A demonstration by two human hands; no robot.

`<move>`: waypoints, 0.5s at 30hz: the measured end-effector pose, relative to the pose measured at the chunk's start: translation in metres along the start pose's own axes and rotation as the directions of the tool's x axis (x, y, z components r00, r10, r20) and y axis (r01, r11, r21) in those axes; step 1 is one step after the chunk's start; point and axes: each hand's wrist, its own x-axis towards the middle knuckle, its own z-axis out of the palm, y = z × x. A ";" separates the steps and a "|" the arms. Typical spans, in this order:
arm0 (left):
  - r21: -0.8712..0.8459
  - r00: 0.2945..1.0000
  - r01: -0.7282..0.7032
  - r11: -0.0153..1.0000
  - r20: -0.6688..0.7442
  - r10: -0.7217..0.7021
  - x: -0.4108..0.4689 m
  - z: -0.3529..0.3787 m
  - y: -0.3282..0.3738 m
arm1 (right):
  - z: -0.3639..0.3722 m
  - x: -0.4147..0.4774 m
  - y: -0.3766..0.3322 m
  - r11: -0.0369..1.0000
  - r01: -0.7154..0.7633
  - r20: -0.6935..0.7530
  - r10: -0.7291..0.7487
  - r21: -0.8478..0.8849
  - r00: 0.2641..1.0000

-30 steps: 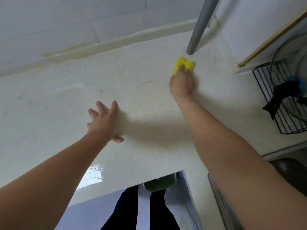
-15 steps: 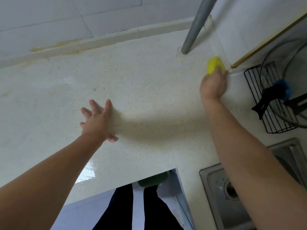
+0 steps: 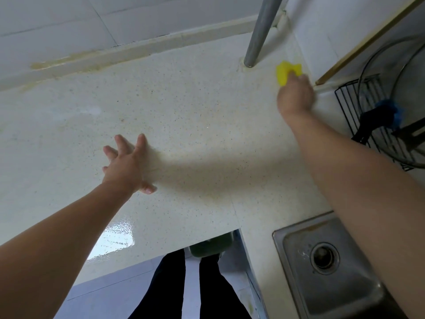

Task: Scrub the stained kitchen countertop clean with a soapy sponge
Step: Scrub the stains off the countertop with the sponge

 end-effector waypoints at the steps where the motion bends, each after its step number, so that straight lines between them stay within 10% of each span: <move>1: 0.008 1.000 0.000 1.000 0.001 0.000 0.000 -0.001 0.000 | 0.001 -0.007 -0.005 1.000 0.016 0.050 -0.016 0.012 0.999; 3: 0.014 1.000 -0.005 1.000 -0.003 0.005 0.001 0.000 0.000 | 0.004 -0.042 -0.023 0.970 0.244 0.126 -0.241 -0.004 0.962; 7: 0.035 1.000 0.007 0.999 0.007 -0.008 0.002 0.001 -0.005 | 0.003 -0.094 -0.038 0.649 0.759 0.292 -0.738 0.059 0.609; 11: 0.009 1.000 0.014 1.000 0.025 -0.014 0.004 0.004 -0.006 | -0.002 -0.041 -0.022 0.984 0.175 0.059 -0.177 0.035 0.982; 13: 0.006 0.999 0.027 1.000 0.036 -0.028 0.002 0.001 -0.002 | 0.006 -0.048 -0.039 0.994 0.021 0.033 -0.025 0.103 0.999; 15: 0.016 0.999 0.029 0.999 0.045 -0.029 0.001 0.000 0.001 | 0.021 -0.086 -0.079 0.974 0.159 0.057 -0.170 0.162 0.984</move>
